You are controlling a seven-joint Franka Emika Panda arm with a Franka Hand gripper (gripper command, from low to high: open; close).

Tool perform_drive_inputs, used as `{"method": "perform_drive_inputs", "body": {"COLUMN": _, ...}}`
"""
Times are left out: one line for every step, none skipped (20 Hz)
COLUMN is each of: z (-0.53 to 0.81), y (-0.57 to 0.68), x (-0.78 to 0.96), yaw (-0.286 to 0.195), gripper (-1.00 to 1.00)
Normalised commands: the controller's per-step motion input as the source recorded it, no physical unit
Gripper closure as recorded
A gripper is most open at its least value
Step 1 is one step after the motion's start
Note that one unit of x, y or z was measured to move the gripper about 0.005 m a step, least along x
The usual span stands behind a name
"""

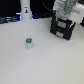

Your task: Open the kcup holder, insert the kcup into the holder, and close the kcup holder

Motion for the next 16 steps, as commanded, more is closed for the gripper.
{"method": "perform_drive_inputs", "body": {"z": -0.01, "y": -0.01, "x": 0.03, "yaw": 0.0, "gripper": 1.0}}
{"method": "perform_drive_inputs", "body": {"z": -0.01, "y": 0.0, "x": 0.04, "yaw": -0.001, "gripper": 1.0}}
{"method": "perform_drive_inputs", "body": {"z": 0.01, "y": 0.02, "x": 0.04, "yaw": 0.0, "gripper": 1.0}}
{"method": "perform_drive_inputs", "body": {"z": -0.01, "y": 0.0, "x": 0.04, "yaw": -0.009, "gripper": 1.0}}
{"method": "perform_drive_inputs", "body": {"z": -0.01, "y": 0.0, "x": 0.05, "yaw": -0.008, "gripper": 1.0}}
{"method": "perform_drive_inputs", "body": {"z": -0.01, "y": -0.01, "x": 0.07, "yaw": -0.005, "gripper": 1.0}}
{"method": "perform_drive_inputs", "body": {"z": -0.01, "y": 0.0, "x": 0.08, "yaw": -0.005, "gripper": 1.0}}
{"method": "perform_drive_inputs", "body": {"z": 0.02, "y": 0.0, "x": 0.06, "yaw": -0.006, "gripper": 1.0}}
{"method": "perform_drive_inputs", "body": {"z": 0.02, "y": 0.01, "x": 0.05, "yaw": -0.004, "gripper": 1.0}}
{"method": "perform_drive_inputs", "body": {"z": 0.0, "y": 0.0, "x": 0.05, "yaw": -0.002, "gripper": 1.0}}
{"method": "perform_drive_inputs", "body": {"z": 0.0, "y": 0.0, "x": 0.07, "yaw": -0.003, "gripper": 1.0}}
{"method": "perform_drive_inputs", "body": {"z": -0.01, "y": 0.0, "x": 0.06, "yaw": -0.003, "gripper": 1.0}}
{"method": "perform_drive_inputs", "body": {"z": 0.0, "y": 0.01, "x": 0.05, "yaw": -0.002, "gripper": 1.0}}
{"method": "perform_drive_inputs", "body": {"z": -0.01, "y": -0.01, "x": 0.03, "yaw": -0.004, "gripper": 1.0}}
{"method": "perform_drive_inputs", "body": {"z": 0.0, "y": 0.0, "x": -0.09, "yaw": 0.0, "gripper": 1.0}}
{"method": "perform_drive_inputs", "body": {"z": 0.02, "y": -0.11, "x": -0.88, "yaw": 0.0, "gripper": 1.0}}
